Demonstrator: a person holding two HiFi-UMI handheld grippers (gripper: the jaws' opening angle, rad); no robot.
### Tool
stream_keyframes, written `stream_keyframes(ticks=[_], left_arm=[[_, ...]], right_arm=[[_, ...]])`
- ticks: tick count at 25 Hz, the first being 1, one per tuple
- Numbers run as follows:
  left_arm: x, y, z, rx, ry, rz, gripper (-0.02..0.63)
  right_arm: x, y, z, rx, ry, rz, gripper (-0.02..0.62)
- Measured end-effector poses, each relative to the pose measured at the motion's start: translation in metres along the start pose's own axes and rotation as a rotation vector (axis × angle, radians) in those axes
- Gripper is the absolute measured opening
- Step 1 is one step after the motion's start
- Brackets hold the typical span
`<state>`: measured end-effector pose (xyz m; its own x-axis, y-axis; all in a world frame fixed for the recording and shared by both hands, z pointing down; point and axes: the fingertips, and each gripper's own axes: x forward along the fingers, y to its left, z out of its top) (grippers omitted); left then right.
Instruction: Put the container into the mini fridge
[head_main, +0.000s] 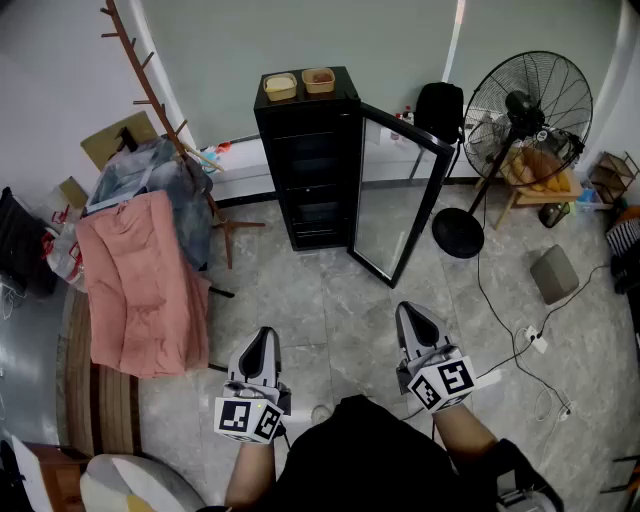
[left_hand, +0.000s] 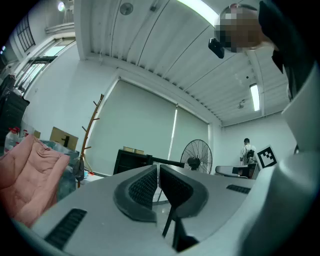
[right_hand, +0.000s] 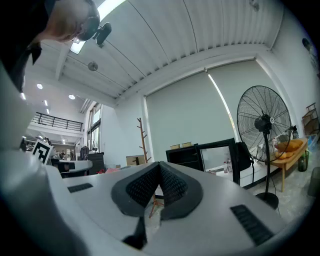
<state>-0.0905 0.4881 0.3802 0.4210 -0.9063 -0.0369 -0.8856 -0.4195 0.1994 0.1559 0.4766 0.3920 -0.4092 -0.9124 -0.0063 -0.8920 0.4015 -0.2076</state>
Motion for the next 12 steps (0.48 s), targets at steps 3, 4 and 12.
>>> stream_keyframes(ticks=[3,4,12], left_arm=[[0.0024,0.0031,0.0029,0.014,-0.002,0.003,0.032],[0.0027,0.0044,0.0033,0.015,-0.002,0.005,0.033],[0.0025,0.0082,0.0047,0.011,-0.009,0.008,0.032]], right_arm=[[0.0019,-0.0029,-0.0004,-0.005,-0.003,-0.003,0.031],[0.0021,-0.0034,-0.0007,-0.009,-0.003,-0.005,0.031],[0.0035,-0.0001,-0.0005,-0.018,-0.013,0.001,0.031]])
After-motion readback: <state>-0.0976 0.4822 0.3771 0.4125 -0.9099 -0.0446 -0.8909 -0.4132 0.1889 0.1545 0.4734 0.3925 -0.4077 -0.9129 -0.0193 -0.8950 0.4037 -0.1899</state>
